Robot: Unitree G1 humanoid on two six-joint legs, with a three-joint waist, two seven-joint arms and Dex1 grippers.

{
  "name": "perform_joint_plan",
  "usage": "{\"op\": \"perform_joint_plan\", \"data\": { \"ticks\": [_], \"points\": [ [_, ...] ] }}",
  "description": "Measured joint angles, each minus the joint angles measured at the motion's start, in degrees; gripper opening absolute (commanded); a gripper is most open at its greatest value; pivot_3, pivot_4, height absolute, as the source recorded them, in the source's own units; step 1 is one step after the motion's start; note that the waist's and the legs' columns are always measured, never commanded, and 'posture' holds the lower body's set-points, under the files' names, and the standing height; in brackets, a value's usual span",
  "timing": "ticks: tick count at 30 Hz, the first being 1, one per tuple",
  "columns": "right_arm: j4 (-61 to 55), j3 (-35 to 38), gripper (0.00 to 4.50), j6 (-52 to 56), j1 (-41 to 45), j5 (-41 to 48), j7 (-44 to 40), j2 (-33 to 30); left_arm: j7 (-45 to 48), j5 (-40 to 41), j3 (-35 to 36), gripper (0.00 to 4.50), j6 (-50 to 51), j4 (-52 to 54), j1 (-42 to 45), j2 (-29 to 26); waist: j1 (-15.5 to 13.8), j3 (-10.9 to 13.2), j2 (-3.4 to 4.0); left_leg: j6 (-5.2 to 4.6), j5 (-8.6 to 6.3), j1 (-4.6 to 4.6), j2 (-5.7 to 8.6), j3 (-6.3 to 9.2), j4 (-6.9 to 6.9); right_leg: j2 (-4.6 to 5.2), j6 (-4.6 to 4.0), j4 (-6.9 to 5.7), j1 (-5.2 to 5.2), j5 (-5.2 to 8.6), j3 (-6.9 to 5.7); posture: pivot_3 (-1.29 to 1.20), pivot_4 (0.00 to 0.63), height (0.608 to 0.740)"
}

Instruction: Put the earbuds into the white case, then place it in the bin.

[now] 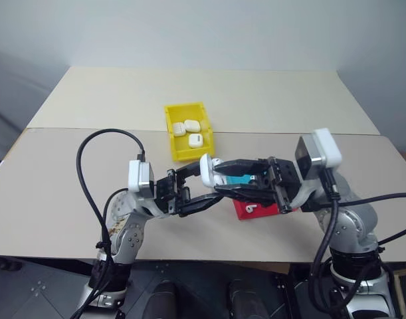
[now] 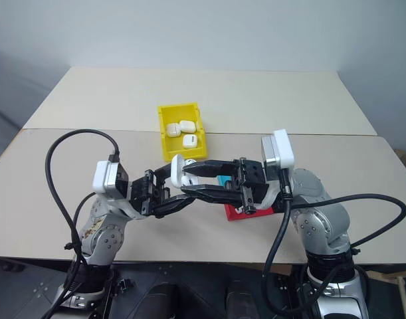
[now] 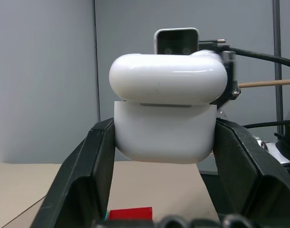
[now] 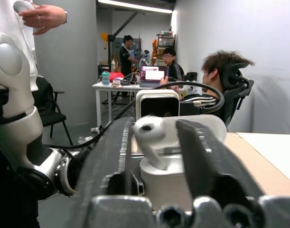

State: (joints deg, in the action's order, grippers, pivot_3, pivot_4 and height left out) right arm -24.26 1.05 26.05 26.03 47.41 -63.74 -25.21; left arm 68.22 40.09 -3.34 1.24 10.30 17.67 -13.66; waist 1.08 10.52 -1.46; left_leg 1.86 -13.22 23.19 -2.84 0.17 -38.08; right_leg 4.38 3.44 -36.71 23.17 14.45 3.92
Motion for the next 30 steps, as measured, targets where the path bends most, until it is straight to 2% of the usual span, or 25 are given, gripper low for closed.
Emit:
{"op": "perform_joint_plan", "data": {
  "ticks": [18, 23, 27, 29, 30],
  "points": [
    [0.0, 0.1, 1.83, -2.2, -0.2, -0.4, -0.1, -0.5, 0.8, -0.7, 0.1, 2.77, -1.1, -0.1, 0.0, 0.4, 0.0, 0.0, 0.00, 0.00, 0.00, 0.00, 0.00, 0.00, 0.00, 0.00, 0.00, 0.01, 0.00, 0.00, 0.00, 0.00, 0.150, 0.740],
    [0.1, 4.0, 1.83, -2.1, 0.2, 4.5, -0.1, -1.0, 1.2, -0.8, 0.1, 2.77, -1.3, -0.6, 0.0, 0.2, -0.1, 0.0, -0.01, 0.00, 0.00, 0.00, 0.00, 0.00, 0.00, 0.00, 0.00, 0.01, -0.01, 0.00, 0.00, 0.00, 0.150, 0.740],
    [0.2, 6.8, 1.83, -0.7, 3.5, 8.0, -0.2, -4.9, 1.3, -1.8, 0.1, 2.77, -1.6, -2.5, -0.1, 0.1, 0.0, 0.0, 0.00, 0.00, 0.00, -0.01, 0.00, 0.00, 0.00, 0.00, 0.00, 0.00, -0.01, 0.00, 0.00, 0.00, 0.150, 0.740],
    [0.7, 6.2, 1.83, 1.7, 7.1, 6.8, 0.1, -9.7, 1.0, -2.8, 0.0, 2.77, -1.8, -2.5, 0.0, 0.0, 0.0, 0.0, 0.00, 0.00, 0.00, -0.01, 0.00, -0.01, 0.00, 0.00, 0.00, 0.00, 0.00, 0.00, 0.01, 0.00, 0.150, 0.740],
    [0.9, 5.8, 1.67, 2.6, 9.4, 5.7, 0.3, -11.9, 0.6, -3.9, -0.2, 2.77, -1.8, -2.6, 0.1, -0.2, 0.0, 0.0, 0.00, 0.00, 0.00, -0.01, 0.00, -0.01, 0.00, 0.00, 0.00, 0.00, 0.01, 0.00, 0.01, 0.00, 0.150, 0.740]
  ]
}}
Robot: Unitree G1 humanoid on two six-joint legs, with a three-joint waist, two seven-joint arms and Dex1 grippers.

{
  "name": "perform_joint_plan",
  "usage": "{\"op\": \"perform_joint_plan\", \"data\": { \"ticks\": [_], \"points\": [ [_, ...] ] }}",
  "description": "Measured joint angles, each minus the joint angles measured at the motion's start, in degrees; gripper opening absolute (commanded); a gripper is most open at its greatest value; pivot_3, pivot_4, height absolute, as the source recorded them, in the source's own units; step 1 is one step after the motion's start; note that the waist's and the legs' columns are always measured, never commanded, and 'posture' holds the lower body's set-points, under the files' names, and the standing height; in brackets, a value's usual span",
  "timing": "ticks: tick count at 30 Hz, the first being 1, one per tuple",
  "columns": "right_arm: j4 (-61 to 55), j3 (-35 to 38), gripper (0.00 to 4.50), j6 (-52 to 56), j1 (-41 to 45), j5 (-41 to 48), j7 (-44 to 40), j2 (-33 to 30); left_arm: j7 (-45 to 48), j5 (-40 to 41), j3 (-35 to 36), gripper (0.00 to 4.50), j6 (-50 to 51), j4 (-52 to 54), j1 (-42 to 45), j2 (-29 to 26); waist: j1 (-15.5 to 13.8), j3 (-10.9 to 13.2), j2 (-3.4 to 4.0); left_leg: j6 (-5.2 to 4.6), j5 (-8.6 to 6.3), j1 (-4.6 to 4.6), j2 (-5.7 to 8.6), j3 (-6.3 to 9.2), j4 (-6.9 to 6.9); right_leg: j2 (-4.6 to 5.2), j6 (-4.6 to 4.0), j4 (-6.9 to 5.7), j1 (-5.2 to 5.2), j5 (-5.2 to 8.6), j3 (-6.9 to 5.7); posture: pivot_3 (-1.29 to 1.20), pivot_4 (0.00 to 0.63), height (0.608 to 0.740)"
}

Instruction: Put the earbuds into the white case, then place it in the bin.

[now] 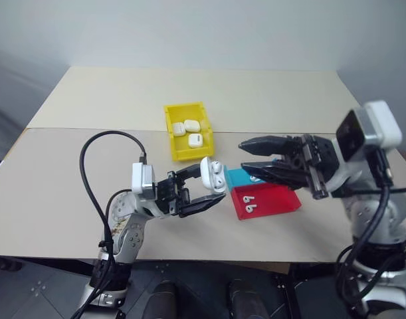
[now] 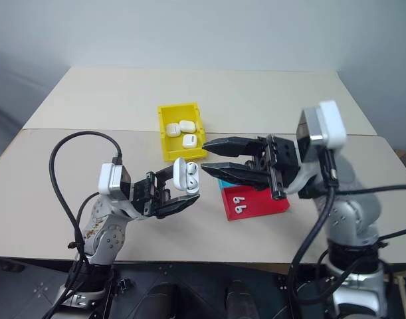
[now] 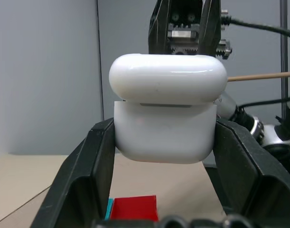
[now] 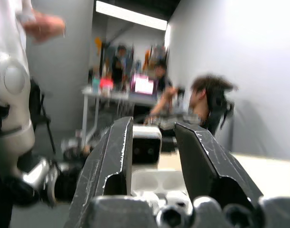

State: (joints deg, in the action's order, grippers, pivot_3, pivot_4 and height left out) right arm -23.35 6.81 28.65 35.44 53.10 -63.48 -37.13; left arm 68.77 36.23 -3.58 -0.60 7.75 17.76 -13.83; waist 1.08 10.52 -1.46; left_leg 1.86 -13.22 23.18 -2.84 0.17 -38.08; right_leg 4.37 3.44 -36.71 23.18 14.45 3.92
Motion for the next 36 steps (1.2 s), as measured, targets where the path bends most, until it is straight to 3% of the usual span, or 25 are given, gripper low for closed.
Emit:
{"op": "perform_joint_plan", "data": {
  "ticks": [6, 15, 24, 36],
  "points": [
    [0.4, -6.2, 0.03, 6.7, 13.0, -5.5, 1.3, -7.7, -1.2, -2.6, -0.4, 2.77, -0.6, -1.5, 1.8, 0.7, -0.1, 0.0, 0.00, 0.00, 0.00, 0.07, 0.00, 0.00, 0.00, 0.01, 0.00, 0.02, 0.06, 0.00, 0.00, 0.00, 0.150, 0.740],
    [-2.8, -19.4, 0.03, 9.1, 21.5, -16.9, 2.1, -7.1, -1.9, -4.6, -1.2, 2.77, -3.0, -3.5, 2.7, 2.7, -0.2, 0.0, -0.01, -0.01, 0.00, 0.09, 0.00, 0.01, -0.02, 0.01, 0.00, 0.02, 0.07, 0.00, -0.02, 0.00, 0.150, 0.740],
    [-2.7, -24.0, 0.03, 8.0, 22.1, -23.2, -1.3, -6.3, -3.0, -5.9, -2.3, 2.77, -4.4, -3.9, 2.5, 3.3, -0.2, 0.0, -0.01, -0.01, 0.00, 0.09, 0.00, 0.01, -0.02, 0.01, 0.00, 0.01, 0.08, 0.00, -0.02, 0.00, 0.150, 0.740],
    [-0.8, -23.2, 0.03, 4.3, 19.7, -27.4, -4.7, -8.4, -3.4, -5.8, -2.5, 2.77, -4.4, -4.2, 1.9, 2.8, -0.3, 0.0, -0.01, -0.01, 0.00, 0.09, 0.00, 0.01, -0.02, 0.01, 0.00, 0.01, 0.08, 0.00, -0.02, 0.00, 0.150, 0.740]
  ]
}}
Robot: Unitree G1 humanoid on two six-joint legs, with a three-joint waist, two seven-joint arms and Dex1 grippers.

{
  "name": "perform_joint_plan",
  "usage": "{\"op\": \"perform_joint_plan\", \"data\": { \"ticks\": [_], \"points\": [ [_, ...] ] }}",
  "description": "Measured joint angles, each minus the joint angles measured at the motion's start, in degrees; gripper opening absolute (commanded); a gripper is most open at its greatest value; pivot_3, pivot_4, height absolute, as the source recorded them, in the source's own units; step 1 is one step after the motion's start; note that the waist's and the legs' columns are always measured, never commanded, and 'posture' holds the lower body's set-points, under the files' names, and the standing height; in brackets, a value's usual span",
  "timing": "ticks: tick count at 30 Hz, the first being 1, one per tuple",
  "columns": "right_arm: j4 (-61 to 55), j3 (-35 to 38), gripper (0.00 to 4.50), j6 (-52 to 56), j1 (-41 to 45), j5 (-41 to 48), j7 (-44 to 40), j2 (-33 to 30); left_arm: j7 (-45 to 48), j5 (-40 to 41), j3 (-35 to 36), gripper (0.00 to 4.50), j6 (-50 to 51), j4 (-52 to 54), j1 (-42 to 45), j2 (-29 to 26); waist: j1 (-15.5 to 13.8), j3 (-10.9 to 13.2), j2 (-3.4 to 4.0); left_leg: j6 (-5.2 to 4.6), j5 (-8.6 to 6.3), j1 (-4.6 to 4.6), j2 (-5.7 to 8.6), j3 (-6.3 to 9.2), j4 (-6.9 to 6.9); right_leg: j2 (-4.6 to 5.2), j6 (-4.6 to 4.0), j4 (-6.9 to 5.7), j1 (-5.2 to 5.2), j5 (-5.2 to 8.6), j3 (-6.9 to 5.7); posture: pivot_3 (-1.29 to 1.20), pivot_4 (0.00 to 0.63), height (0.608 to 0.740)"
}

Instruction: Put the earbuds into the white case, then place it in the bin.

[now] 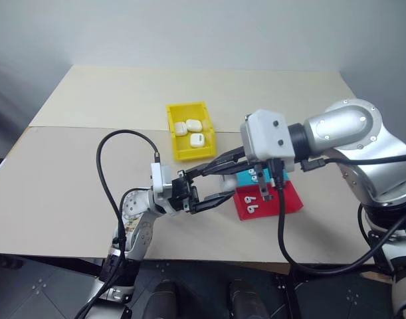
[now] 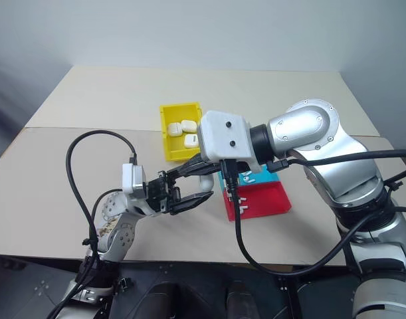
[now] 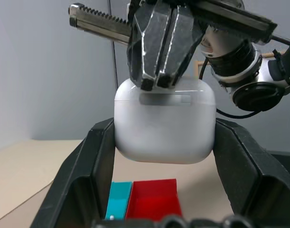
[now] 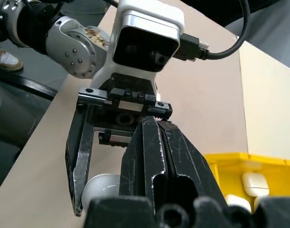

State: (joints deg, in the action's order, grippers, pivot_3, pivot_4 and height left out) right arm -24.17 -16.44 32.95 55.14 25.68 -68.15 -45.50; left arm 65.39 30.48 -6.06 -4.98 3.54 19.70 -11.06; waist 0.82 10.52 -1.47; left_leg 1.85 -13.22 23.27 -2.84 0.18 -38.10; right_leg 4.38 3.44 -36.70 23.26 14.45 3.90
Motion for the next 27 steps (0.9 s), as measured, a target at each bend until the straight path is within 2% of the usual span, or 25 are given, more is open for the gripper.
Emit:
{"op": "perform_joint_plan", "data": {
  "ticks": [4, 8, 10, 13, 17, 21, 27],
  "points": [
    [0.6, 3.7, 0.03, 0.7, -0.9, 1.6, 1.5, 1.6, -0.2, 0.4, 0.3, 2.77, 0.0, 0.2, 0.0, 0.0, 0.2, 0.0, 0.00, 0.00, 0.00, -0.01, 0.00, -0.01, 0.00, 0.01, 0.00, -0.01, 0.00, 0.00, 0.01, 0.00, 0.150, 0.740],
    [3.2, 10.0, 0.03, 4.0, 1.5, 5.5, 6.6, 4.7, -2.7, 0.0, 0.5, 2.77, 0.6, 1.1, 0.0, -0.8, 0.2, 0.0, 0.00, 0.00, 0.00, -0.02, 0.00, 0.00, 0.00, 0.00, -0.01, -0.04, -0.01, 0.00, 0.01, 0.00, 0.150, 0.740],
    [4.0, 12.1, 0.03, 4.3, 1.6, 5.1, 9.8, 4.9, -8.9, -2.5, 0.9, 2.77, 4.9, 3.8, 0.3, -2.3, 0.1, 0.0, -0.02, 0.00, 0.00, 0.00, 0.00, 0.02, 0.00, 0.01, 0.00, -0.02, -0.01, -0.01, 0.00, 0.00, 0.150, 0.740],
    [4.4, 15.3, 0.03, 5.8, -0.3, 5.0, 14.8, 5.5, -22.9, -9.4, 1.4, 2.77, 18.0, 7.7, 5.8, -5.2, -0.3, 0.0, -0.03, 0.00, 0.00, 0.04, 0.04, 0.08, -0.03, 0.03, 0.01, -0.03, -0.04, -0.01, -0.05, 0.00, 0.150, 0.740],
    [3.2, 18.3, 0.03, 8.1, -4.4, 6.7, 18.2, 5.3, -38.4, -15.6, 3.4, 2.77, 23.6, 7.6, 13.1, -0.2, -0.5, 0.0, -0.04, -0.02, -0.01, 0.13, 0.05, 0.07, -0.02, 0.04, 0.05, 0.00, -0.02, -0.03, -0.06, 0.00, 0.150, 0.740],
    [2.1, 19.2, 0.03, 8.7, -8.2, 6.5, 20.2, 4.3, -48.6, -23.9, 2.2, 2.77, 35.1, 4.1, 22.0, -0.9, -0.3, 0.0, -0.04, -0.03, 0.00, 0.12, 0.08, 0.10, -0.02, 0.03, 0.05, 0.02, 0.02, -0.03, -0.06, 0.00, 0.150, 0.740],
    [1.0, 19.4, 0.03, 8.6, -10.9, 5.9, 20.8, 2.4, -57.1, -27.6, 3.3, 2.77, 36.7, -5.1, 25.8, 2.3, 0.1, 0.0, -0.04, -0.03, 0.00, 0.11, 0.07, 0.08, -0.01, 0.02, 0.05, 0.02, 0.03, -0.03, -0.03, 0.00, 0.150, 0.740]
  ]
}}
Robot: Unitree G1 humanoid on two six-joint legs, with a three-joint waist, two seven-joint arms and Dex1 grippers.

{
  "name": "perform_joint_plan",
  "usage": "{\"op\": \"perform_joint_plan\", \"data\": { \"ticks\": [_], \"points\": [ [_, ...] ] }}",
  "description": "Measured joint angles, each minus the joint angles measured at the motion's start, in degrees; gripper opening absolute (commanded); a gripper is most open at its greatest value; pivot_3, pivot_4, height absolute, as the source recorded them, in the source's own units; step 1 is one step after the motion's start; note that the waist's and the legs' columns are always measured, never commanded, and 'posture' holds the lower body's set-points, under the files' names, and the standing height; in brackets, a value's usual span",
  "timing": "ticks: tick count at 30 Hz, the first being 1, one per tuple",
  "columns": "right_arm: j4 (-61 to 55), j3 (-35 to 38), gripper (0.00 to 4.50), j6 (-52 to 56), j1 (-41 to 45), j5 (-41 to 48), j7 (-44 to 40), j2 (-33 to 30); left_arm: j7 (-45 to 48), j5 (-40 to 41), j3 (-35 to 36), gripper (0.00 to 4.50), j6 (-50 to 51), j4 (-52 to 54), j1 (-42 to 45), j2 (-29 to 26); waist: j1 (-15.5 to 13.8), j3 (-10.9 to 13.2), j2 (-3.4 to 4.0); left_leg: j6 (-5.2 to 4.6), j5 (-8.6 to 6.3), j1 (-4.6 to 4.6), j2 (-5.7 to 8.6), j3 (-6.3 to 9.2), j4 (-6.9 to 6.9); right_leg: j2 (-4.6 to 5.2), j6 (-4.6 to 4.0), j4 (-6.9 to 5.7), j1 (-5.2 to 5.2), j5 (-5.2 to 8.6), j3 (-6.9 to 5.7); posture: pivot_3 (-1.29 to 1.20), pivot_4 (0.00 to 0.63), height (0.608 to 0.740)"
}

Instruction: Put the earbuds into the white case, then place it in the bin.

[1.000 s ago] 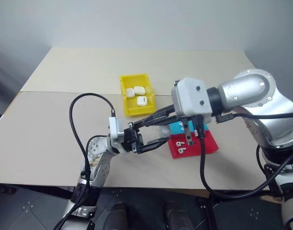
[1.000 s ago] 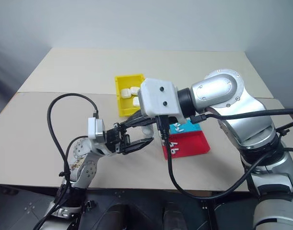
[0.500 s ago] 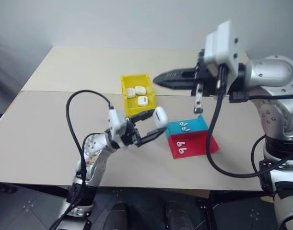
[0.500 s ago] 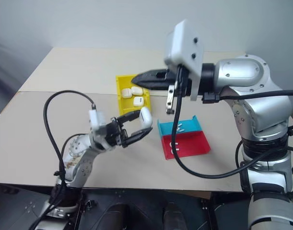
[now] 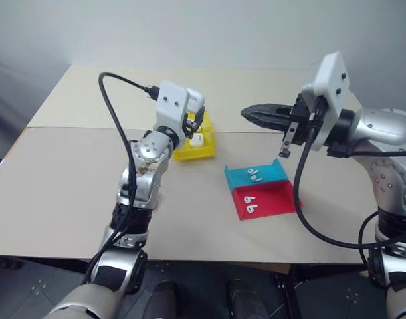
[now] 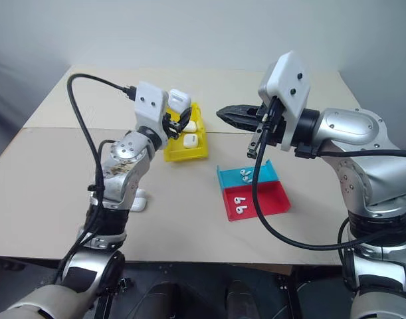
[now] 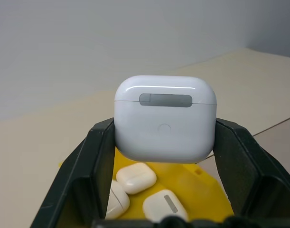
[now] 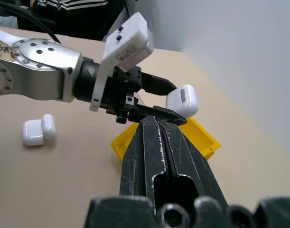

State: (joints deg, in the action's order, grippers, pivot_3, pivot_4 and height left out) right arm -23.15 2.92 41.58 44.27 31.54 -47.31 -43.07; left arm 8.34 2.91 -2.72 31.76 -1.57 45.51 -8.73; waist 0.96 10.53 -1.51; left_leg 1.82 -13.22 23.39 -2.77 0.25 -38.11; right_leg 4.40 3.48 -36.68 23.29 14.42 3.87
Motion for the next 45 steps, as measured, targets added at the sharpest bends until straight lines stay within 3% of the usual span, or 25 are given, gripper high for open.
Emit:
{"op": "perform_joint_plan", "data": {
  "ticks": [5, 10, 16, 19, 21, 27, 29, 33, 40, 45],
  "points": [
    [0.0, 0.0, 0.03, 0.0, -0.4, -1.1, 0.3, -0.4, -1.7, -3.4, -1.5, 2.77, -0.3, -6.7, 1.3, 0.0, -0.2, 0.0, 0.00, 0.00, 0.00, 0.01, 0.01, -0.01, 0.00, 0.01, 0.00, 0.00, 0.00, 0.00, 0.00, 0.00, 0.150, 0.740],
    [-0.4, 0.0, 0.00, 0.0, -1.2, -1.1, 1.4, -0.4, -3.4, -3.8, -0.7, 4.42, -1.7, -11.9, 2.7, 2.0, -0.3, 0.0, -0.01, 0.00, 0.00, 0.08, 0.01, 0.00, 0.00, 0.02, 0.00, 0.01, 0.01, 0.00, -0.01, 0.00, 0.150, 0.740],
    [-1.3, -0.2, 0.00, 0.0, -2.3, -1.5, 2.3, -0.4, -3.4, -2.6, 1.1, 4.46, -5.0, -12.5, 3.6, 3.2, -0.3, 0.0, -0.01, 0.01, 0.00, 0.07, 0.02, -0.01, 0.00, 0.02, 0.00, 0.00, 0.03, 0.00, -0.01, 0.00, 0.150, 0.740],
    [-1.3, -0.3, 0.00, 0.0, -2.3, -2.1, 2.4, -0.4, 0.0, 6.9, 7.6, 4.46, -5.4, -9.8, 3.6, 6.7, -0.2, 0.0, -0.01, 0.01, 0.00, 0.08, 0.01, 0.00, 0.00, 0.02, 0.00, -0.01, 0.04, 0.00, -0.01, 0.00, 0.150, 0.740],
    [-1.3, -0.3, 0.00, -0.3, -2.7, -2.3, 2.3, -0.4, 3.4, 11.0, 9.2, 4.46, -4.9, -7.0, 3.4, 6.0, -0.1, 0.0, -0.01, 0.01, 0.00, 0.07, 0.01, 0.00, 0.00, 0.02, 0.00, -0.01, 0.04, 0.00, -0.01, 0.00, 0.150, 0.740],
    [-3.1, 1.3, 0.00, -7.4, -15.1, -3.7, -4.6, -6.6, 18.1, 16.2, 6.2, 4.46, -1.1, 6.7, -7.1, -6.2, -0.1, 0.0, 0.00, 0.01, 0.01, 0.06, 0.01, -0.03, 0.02, 0.03, 0.00, -0.02, 0.03, 0.00, 0.01, 0.00, 0.150, 0.740],
    [-4.7, 4.7, 0.00, -11.4, -22.8, -3.8, -9.5, -10.1, 25.4, 21.1, 6.2, 4.46, 0.4, 14.2, -13.2, -12.3, -0.1, 0.0, 0.00, 0.01, 0.00, 0.06, -0.05, -0.02, 0.05, 0.00, 0.00, -0.03, 0.04, 0.01, 0.00, 0.00, 0.150, 0.740],
    [-3.0, 10.9, 0.00, -19.1, -35.1, -7.2, -15.5, -14.6, 34.8, 28.8, 12.6, 4.46, 3.6, 23.0, -22.9, -24.4, 0.0, 0.0, -0.01, 0.02, 0.01, -0.16, -0.05, -0.09, 0.03, 0.02, 0.00, 0.00, -0.11, 0.01, 0.03, 0.00, 0.150, 0.740],
    [5.7, 22.8, 0.00, -29.5, -45.9, -12.1, -20.9, -17.9, 47.1, 32.4, 22.8, 4.46, 2.2, 27.0, -39.1, -38.5, 0.1, 0.0, -0.03, 0.03, 0.01, -0.51, -0.07, -0.17, 0.07, 0.00, -0.05, -0.02, -0.35, 0.13, 0.07, 0.00, 0.150, 0.740],
    [8.7, 26.3, 0.00, -34.2, -49.6, -13.4, -23.7, -18.1, 51.9, 33.6, 30.5, 4.46, 0.7, 28.1, -45.3, -42.3, 0.0, 0.0, -0.03, 0.03, 0.01, -0.50, -0.07, -0.18, 0.08, 0.01, -0.05, -0.08, -0.33, 0.13, 0.07, 0.00, 0.150, 0.740]
  ]
}}
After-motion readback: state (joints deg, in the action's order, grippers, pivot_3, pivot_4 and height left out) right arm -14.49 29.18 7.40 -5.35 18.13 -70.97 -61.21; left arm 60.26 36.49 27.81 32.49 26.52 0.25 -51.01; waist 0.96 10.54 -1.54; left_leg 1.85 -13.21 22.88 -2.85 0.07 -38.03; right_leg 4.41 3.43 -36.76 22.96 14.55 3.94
